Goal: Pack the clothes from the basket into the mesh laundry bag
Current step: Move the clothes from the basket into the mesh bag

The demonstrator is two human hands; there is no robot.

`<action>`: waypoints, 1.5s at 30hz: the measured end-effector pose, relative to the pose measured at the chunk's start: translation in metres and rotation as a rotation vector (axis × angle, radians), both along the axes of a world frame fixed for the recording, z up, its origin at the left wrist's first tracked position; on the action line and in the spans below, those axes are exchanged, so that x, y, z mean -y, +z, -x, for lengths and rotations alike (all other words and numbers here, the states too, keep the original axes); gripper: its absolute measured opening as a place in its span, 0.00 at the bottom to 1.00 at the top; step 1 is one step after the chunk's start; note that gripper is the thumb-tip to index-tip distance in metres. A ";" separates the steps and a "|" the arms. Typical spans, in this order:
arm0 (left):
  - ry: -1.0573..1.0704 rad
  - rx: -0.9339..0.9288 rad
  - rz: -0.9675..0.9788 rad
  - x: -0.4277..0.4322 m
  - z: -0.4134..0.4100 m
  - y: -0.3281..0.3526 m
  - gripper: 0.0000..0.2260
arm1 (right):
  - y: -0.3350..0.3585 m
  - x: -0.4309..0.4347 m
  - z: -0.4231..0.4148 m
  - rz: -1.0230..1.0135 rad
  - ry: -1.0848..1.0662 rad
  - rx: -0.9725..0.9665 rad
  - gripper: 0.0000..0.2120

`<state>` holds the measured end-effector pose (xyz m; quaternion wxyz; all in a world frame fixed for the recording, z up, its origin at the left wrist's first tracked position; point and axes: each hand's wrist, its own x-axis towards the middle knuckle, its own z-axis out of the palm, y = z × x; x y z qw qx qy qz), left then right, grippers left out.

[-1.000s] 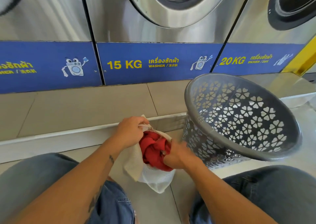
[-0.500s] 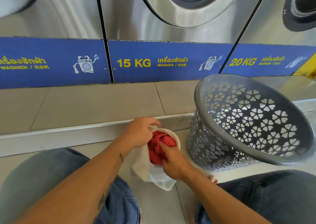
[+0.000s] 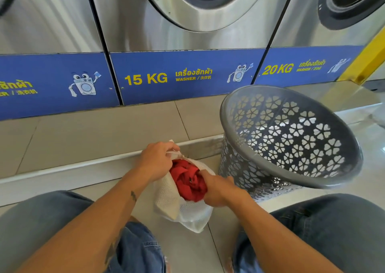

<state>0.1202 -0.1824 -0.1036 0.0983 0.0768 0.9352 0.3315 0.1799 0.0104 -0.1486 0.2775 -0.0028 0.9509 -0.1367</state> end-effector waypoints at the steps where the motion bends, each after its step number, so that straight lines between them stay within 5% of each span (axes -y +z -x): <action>1: 0.001 0.003 -0.001 0.002 -0.001 -0.001 0.15 | 0.003 -0.001 0.000 0.030 -0.003 -0.014 0.32; 9: -0.008 0.016 0.048 0.009 -0.004 0.002 0.17 | 0.006 0.016 -0.003 0.187 0.052 -0.299 0.14; 11: -0.022 0.020 0.036 0.009 -0.003 0.002 0.16 | 0.002 0.027 -0.010 0.185 0.091 -0.234 0.13; 16: -0.024 0.026 0.030 0.008 -0.004 0.001 0.18 | -0.025 0.036 -0.031 -0.302 0.238 0.102 0.36; 19: -0.041 0.025 0.037 0.007 -0.005 0.001 0.18 | -0.019 0.035 -0.027 -0.363 0.256 0.079 0.29; 24: -0.038 0.006 0.042 0.008 -0.003 0.000 0.17 | 0.002 0.042 -0.015 -0.154 0.117 -0.224 0.13; 27: -0.046 0.002 0.047 0.007 -0.002 0.000 0.16 | -0.003 0.045 -0.016 0.004 0.091 -0.159 0.10; 31: -0.056 0.015 0.046 0.007 -0.001 -0.003 0.15 | -0.023 0.038 -0.024 0.089 0.080 0.099 0.23; 36: -0.055 0.026 0.051 0.008 -0.001 -0.003 0.16 | -0.028 0.038 -0.030 0.047 0.175 0.119 0.27; 40: -0.058 0.021 0.054 0.007 -0.002 -0.001 0.16 | -0.014 0.037 -0.018 0.196 0.073 -0.073 0.15; 45: -0.074 0.015 0.048 0.007 -0.001 0.000 0.15 | -0.003 0.037 -0.009 0.405 -0.138 -0.645 0.09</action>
